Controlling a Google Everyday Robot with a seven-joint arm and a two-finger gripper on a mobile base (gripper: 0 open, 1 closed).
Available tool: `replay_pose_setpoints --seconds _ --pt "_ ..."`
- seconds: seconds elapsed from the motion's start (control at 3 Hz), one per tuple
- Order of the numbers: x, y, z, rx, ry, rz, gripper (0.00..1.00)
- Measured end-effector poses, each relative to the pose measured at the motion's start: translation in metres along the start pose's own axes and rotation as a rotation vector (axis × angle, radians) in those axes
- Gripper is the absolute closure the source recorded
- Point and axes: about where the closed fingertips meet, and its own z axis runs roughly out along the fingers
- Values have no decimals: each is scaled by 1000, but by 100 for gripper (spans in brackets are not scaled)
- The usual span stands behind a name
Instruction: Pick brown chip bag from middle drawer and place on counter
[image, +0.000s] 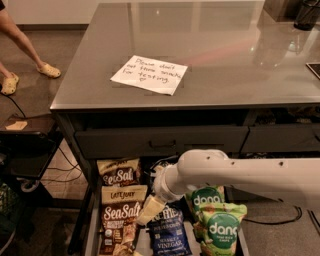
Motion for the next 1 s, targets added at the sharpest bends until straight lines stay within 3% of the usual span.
replay_pose_setpoints --seconds 0.33,1.0 --pt "-5 7 24 -18 -72 -7 0" --pt "-15 8 56 -9 -189 -65 0"
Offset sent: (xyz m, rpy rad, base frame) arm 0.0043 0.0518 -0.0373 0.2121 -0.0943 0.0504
